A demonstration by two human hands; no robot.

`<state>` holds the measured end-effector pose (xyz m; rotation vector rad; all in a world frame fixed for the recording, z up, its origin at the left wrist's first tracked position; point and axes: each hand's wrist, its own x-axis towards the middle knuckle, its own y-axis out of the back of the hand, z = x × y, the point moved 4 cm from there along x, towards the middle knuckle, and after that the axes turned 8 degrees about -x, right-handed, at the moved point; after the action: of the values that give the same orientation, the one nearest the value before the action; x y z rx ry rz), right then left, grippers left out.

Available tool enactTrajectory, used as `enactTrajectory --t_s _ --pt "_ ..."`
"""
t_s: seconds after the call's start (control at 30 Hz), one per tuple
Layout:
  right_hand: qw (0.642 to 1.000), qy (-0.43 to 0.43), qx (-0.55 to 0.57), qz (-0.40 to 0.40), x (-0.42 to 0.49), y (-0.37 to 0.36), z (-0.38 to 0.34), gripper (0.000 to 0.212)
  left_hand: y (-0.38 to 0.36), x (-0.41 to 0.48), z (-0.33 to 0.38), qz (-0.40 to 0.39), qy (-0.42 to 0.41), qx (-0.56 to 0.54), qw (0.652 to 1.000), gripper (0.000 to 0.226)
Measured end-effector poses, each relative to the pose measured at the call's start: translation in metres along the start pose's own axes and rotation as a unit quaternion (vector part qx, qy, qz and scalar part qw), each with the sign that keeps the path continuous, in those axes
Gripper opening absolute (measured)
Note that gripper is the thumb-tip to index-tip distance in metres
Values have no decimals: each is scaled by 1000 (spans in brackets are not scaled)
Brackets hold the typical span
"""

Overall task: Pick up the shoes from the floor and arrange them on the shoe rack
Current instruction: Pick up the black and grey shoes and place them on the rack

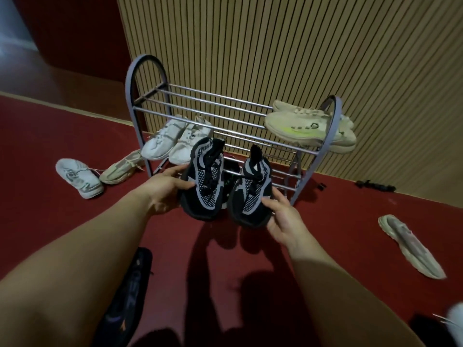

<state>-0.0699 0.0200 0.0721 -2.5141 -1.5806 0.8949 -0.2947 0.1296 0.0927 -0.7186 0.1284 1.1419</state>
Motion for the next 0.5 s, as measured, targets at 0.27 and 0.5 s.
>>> enactTrajectory --t_s 0.27,0.5 --pt "998 8 -3 62 71 0 -2 55 -14 79 9 0 11 25 1000 51" --pt "995 29 -18 95 156 -7 -12 54 4 170 10 3 18 18 1000 40"
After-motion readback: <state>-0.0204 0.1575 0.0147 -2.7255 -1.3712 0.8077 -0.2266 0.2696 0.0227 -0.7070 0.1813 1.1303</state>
